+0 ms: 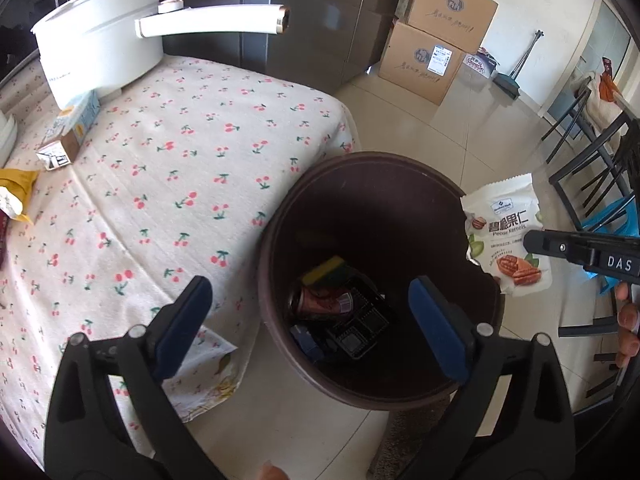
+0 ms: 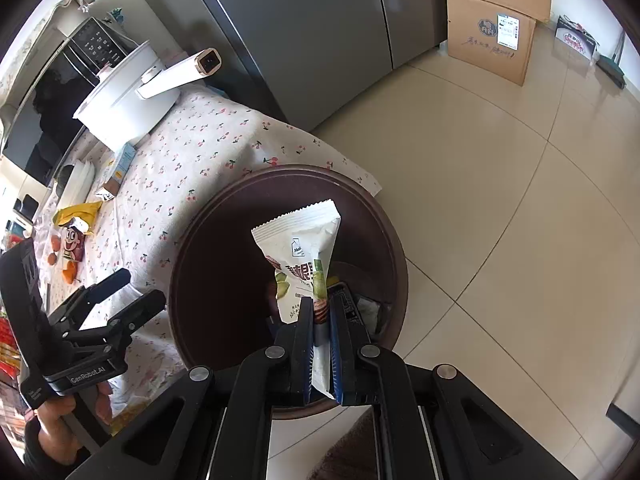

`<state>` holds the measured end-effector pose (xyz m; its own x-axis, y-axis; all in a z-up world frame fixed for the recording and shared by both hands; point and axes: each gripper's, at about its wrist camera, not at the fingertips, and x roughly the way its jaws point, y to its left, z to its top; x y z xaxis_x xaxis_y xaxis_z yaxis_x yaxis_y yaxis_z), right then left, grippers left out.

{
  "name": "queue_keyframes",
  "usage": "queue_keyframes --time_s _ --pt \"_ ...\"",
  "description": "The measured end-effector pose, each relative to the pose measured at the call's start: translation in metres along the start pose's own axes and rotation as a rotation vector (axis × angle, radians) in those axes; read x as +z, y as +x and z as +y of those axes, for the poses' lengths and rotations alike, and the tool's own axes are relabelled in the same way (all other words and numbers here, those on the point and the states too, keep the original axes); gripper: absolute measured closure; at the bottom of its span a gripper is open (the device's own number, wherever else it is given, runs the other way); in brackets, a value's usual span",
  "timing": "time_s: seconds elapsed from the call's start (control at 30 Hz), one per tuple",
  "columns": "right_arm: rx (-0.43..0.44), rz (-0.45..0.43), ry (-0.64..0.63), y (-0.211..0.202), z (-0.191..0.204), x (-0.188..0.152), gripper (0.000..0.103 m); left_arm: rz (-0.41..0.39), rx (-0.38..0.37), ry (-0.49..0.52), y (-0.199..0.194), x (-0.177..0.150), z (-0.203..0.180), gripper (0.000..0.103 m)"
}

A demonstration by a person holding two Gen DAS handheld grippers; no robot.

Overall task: Collect trash
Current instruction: 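Open the left tool over the bin while the right tool drops the packet in, then grasp the orange pepper on the table with the left tool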

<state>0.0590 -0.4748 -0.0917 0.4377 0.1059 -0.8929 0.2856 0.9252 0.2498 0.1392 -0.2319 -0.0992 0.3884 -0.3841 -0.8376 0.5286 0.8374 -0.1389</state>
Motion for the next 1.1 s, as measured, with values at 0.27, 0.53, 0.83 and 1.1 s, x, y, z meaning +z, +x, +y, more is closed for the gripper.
queue_keyframes --time_s 0.27,0.53,0.83,1.1 --pt "-0.004 0.005 -0.024 0.004 0.013 0.001 0.094 -0.011 0.065 0.0 -0.02 -0.007 0.024 0.001" --pt "-0.007 -0.012 -0.024 0.002 0.029 0.003 0.034 -0.006 0.126 -0.023 -0.039 -0.018 0.055 0.001" --pt "-0.009 -0.002 -0.07 0.008 0.06 0.006 0.031 0.008 0.183 -0.106 -0.064 -0.035 0.105 0.001" --pt "-0.007 -0.005 -0.13 0.016 0.101 0.01 0.028 0.011 0.244 -0.183 -0.09 -0.054 0.157 0.001"
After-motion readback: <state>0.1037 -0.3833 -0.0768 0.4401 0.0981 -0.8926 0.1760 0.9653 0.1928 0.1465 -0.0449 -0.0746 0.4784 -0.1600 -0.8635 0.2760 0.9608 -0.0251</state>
